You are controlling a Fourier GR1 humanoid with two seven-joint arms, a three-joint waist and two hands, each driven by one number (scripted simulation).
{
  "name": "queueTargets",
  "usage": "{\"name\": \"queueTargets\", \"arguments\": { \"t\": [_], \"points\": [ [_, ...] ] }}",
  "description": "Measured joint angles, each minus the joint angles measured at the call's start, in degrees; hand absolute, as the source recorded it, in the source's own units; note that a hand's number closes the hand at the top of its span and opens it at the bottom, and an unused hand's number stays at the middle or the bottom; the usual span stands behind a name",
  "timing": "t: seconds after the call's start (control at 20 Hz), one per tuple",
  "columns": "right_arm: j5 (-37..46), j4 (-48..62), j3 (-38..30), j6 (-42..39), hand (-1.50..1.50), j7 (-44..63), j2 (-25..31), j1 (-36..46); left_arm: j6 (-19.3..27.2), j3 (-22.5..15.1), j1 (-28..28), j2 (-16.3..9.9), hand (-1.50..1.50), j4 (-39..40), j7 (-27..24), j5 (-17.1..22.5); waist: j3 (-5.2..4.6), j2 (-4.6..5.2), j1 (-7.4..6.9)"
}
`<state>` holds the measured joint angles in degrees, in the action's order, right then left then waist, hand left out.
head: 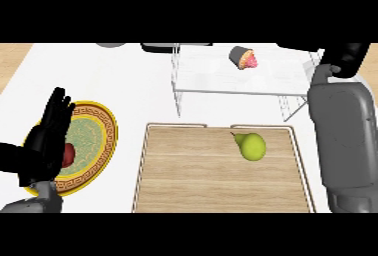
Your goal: Pick the cupcake from the tray and place it in the tiered shelf
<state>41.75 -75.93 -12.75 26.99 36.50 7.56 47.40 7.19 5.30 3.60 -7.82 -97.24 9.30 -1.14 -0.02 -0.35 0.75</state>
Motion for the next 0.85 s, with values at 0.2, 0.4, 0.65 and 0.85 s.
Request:
{"name": "queueTargets", "arguments": {
  "t": [0.2,0.4,0.65,0.85],
  "points": [
    [-2.2,-11.0,-2.4,-5.3,-1.5,5.7,3.8,-6.2,-0.5,0.9,-0.1,-0.8,0.0,-0.7,0.8,0.5,0.0,-0.13,0.45],
    [-7.2,-23.1,-5.0,-11.5,-1.5,9.1,7.0,-14.2,0.0,0.6,0.5,-0.3,0.0,0.0,0.8,0.0,0.01,-0.09,0.63],
    [-16.7,-34.7,-11.0,-18.2,-1.5,9.3,10.5,-24.2,-0.6,0.4,-0.1,-0.2,0.0,-0.3,0.6,0.1,0.03,0.03,0.32],
    [-22.5,-39.4,-14.7,-20.6,-1.5,7.3,11.3,-30.0,-1.4,0.8,-1.0,-0.3,0.0,-1.5,0.6,0.7,0.03,0.15,-0.17]
  ]
}}
